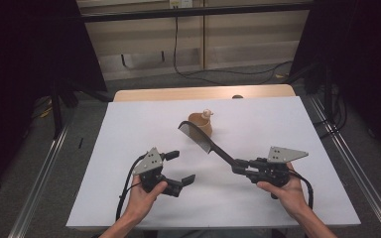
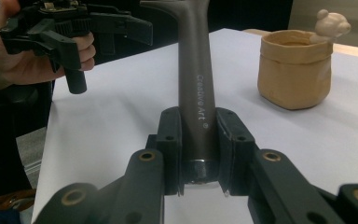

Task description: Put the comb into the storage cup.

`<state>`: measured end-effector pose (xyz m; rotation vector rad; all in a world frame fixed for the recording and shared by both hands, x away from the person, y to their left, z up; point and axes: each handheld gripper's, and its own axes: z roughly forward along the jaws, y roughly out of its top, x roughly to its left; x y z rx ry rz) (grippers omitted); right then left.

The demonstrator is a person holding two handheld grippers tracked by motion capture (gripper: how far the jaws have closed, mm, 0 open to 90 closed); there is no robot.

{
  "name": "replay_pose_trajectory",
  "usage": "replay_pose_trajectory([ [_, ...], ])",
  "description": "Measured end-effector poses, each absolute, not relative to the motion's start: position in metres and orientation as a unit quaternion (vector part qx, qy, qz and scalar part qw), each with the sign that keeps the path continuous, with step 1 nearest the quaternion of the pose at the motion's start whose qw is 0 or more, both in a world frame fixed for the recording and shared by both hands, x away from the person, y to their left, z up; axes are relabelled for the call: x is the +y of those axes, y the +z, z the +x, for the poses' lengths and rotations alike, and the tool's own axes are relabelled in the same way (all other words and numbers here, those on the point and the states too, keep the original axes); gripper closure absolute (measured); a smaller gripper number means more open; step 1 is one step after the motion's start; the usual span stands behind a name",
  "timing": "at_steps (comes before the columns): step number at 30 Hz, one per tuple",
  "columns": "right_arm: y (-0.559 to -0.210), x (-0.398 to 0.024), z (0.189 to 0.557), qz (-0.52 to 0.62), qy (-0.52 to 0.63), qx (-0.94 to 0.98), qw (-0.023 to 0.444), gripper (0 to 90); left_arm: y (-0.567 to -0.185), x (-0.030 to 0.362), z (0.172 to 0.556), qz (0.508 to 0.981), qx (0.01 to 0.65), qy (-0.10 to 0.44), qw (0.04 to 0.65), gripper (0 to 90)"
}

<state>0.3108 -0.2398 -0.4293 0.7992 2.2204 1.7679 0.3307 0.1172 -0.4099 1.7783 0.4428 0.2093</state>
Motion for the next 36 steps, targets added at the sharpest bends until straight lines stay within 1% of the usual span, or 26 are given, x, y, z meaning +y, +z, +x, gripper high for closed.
replay_pose_trajectory([
  [3, -0.430, -0.238, 0.310, 0.263, 0.604, 0.747, 0.092, 72.6, -0.409, 0.114, 0.331, 0.763, 0.181, 0.082, 0.615, 4.0],
  [8, -0.430, -0.236, 0.309, 0.252, 0.615, 0.743, 0.084, 72.6, -0.408, 0.109, 0.330, 0.765, 0.172, 0.072, 0.617, 4.7],
  [10, -0.429, -0.235, 0.308, 0.247, 0.623, 0.738, 0.081, 72.6, -0.407, 0.105, 0.328, 0.771, 0.158, 0.067, 0.613, 4.8],
  [15, -0.428, -0.232, 0.306, 0.236, 0.632, 0.734, 0.078, 72.6, -0.403, 0.095, 0.324, 0.772, 0.137, 0.069, 0.616, 7.1],
  [20, -0.428, -0.232, 0.306, 0.238, 0.639, 0.727, 0.077, 72.6, -0.401, 0.086, 0.323, 0.765, 0.141, 0.062, 0.625, 18.4],
  [24, -0.428, -0.232, 0.306, 0.243, 0.638, 0.726, 0.084, 72.6, -0.402, 0.078, 0.321, 0.755, 0.163, 0.075, 0.631, 24.4],
  [25, -0.428, -0.232, 0.306, 0.243, 0.638, 0.725, 0.084, 72.6, -0.402, 0.076, 0.321, 0.755, 0.162, 0.079, 0.630, 24.7],
  [29, -0.428, -0.231, 0.305, 0.246, 0.638, 0.725, 0.088, 72.6, -0.400, 0.070, 0.320, 0.751, 0.164, 0.077, 0.635, 34.4],
  [31, -0.428, -0.231, 0.305, 0.245, 0.640, 0.723, 0.087, 72.6, -0.401, 0.067, 0.320, 0.746, 0.168, 0.078, 0.640, 36.1],
  [33, -0.428, -0.230, 0.305, 0.246, 0.642, 0.721, 0.085, 72.6, -0.401, 0.065, 0.321, 0.745, 0.170, 0.073, 0.641, 40.3],
  [36, -0.427, -0.230, 0.305, 0.244, 0.646, 0.719, 0.084, 72.6, -0.399, 0.063, 0.325, 0.740, 0.177, 0.065, 0.646, 41.5],
])
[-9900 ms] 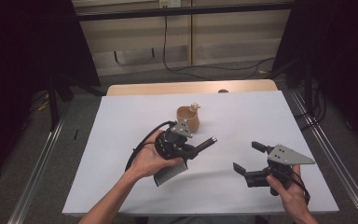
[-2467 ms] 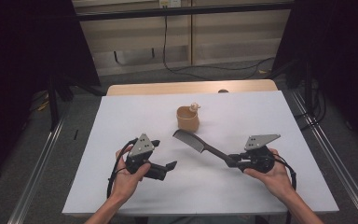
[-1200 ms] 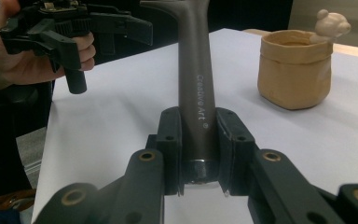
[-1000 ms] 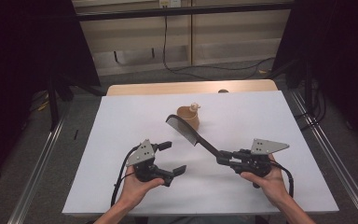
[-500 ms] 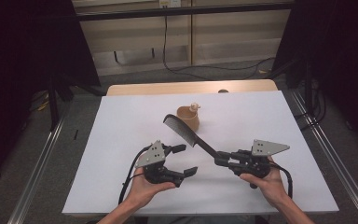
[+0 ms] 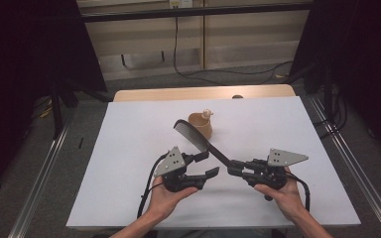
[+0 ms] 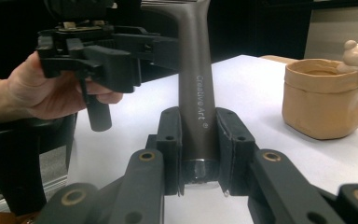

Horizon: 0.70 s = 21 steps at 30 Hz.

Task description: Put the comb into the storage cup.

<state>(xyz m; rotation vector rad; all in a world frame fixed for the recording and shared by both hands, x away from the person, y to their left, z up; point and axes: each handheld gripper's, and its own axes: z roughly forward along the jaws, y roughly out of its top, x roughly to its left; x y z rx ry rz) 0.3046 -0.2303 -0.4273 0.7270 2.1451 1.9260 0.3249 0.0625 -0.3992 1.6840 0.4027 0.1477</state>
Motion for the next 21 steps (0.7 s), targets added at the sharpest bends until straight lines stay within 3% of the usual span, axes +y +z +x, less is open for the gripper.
replay_pose_trajectory([
  [5, -0.427, -0.230, 0.304, 0.242, 0.649, 0.716, 0.085, 72.6, -0.398, 0.058, 0.327, 0.738, 0.181, 0.062, 0.648, 48.4],
  [21, -0.428, -0.227, 0.303, 0.240, 0.652, 0.714, 0.088, 72.6, -0.397, 0.049, 0.330, 0.713, 0.225, 0.056, 0.661, 51.0],
])
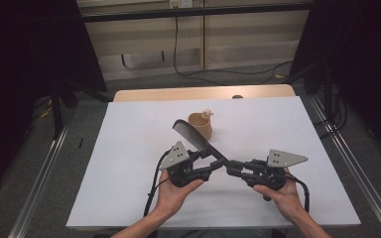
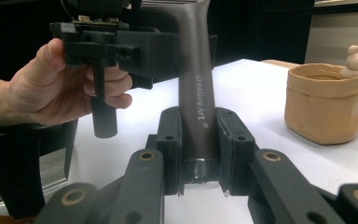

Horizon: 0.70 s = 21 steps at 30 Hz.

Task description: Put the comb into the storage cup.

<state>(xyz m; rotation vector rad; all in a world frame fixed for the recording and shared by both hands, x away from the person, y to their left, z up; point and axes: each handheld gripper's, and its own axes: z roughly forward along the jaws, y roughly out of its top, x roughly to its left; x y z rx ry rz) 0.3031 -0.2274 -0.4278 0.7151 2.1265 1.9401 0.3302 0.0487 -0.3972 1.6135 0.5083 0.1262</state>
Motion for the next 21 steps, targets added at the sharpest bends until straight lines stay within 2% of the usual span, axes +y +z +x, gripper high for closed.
replay_pose_trajectory([
  [2, -0.4275, -0.2276, 0.3031, 0.241, 0.655, 0.711, 0.086, 72.6, -0.3969, 0.0491, 0.3308, 0.705, 0.232, 0.055, 0.668, 54.3],
  [21, -0.4260, -0.2300, 0.3025, 0.238, 0.666, 0.702, 0.090, 72.6, -0.3924, 0.0447, 0.3397, 0.686, 0.242, 0.004, 0.686, 59.2],
])
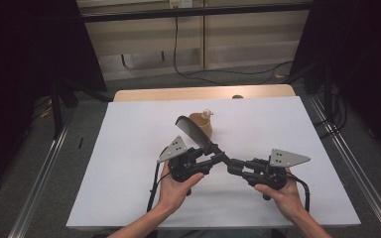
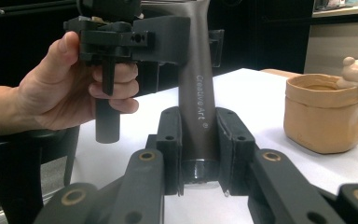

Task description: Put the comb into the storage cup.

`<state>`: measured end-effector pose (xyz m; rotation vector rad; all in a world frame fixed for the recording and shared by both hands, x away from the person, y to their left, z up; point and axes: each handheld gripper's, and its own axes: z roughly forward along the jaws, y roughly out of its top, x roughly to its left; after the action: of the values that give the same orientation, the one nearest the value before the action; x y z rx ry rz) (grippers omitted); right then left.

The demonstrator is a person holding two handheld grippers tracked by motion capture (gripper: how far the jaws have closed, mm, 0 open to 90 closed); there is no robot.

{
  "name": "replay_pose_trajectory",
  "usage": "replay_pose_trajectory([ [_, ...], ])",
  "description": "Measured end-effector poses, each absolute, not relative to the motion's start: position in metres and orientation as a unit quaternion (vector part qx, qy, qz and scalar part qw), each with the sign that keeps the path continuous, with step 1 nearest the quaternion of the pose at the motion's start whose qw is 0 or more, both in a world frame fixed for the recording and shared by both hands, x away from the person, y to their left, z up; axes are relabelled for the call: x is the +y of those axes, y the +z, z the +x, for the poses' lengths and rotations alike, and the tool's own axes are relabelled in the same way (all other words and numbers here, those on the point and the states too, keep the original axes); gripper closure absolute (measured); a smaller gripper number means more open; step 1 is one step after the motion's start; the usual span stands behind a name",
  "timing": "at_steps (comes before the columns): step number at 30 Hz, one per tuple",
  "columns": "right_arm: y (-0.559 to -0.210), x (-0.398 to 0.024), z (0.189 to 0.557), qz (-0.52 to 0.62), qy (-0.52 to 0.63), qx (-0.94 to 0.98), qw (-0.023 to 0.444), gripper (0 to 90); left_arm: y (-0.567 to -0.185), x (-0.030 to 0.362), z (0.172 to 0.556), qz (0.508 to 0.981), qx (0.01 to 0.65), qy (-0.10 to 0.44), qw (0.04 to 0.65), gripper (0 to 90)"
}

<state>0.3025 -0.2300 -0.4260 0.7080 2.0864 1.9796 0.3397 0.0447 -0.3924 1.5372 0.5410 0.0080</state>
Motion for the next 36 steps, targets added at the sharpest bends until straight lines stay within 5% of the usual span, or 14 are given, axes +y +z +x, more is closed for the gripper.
replay_pose_trajectory([
  [36, -0.4263, -0.2271, 0.3029, 0.216, 0.659, 0.711, 0.115, 71.8, -0.3853, 0.0445, 0.3467, 0.676, 0.244, -0.064, 0.692, 72.2],
])
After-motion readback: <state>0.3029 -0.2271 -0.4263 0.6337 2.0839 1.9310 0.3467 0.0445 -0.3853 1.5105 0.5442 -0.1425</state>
